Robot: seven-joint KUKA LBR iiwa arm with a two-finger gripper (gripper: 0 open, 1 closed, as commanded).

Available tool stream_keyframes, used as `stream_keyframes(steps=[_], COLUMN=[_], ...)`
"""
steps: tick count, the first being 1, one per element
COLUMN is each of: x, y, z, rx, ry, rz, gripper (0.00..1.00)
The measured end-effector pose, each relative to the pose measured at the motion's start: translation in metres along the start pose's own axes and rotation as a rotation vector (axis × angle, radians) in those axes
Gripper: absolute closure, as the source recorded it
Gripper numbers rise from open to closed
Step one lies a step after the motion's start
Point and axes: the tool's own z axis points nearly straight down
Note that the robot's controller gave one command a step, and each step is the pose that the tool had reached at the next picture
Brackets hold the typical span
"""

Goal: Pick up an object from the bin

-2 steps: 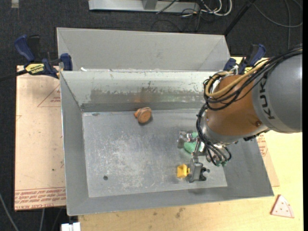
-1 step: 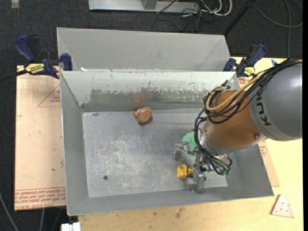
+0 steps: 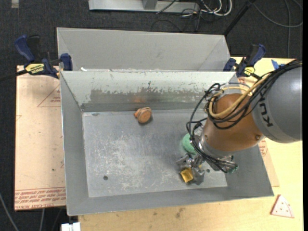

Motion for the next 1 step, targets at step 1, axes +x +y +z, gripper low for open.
stream_keyframes(steps=[1], x=[0.0001], y=[-0.0001], z=[0.0], rx=[0.0], ry=[0.0], rz=[0.0], gripper=[1.0])
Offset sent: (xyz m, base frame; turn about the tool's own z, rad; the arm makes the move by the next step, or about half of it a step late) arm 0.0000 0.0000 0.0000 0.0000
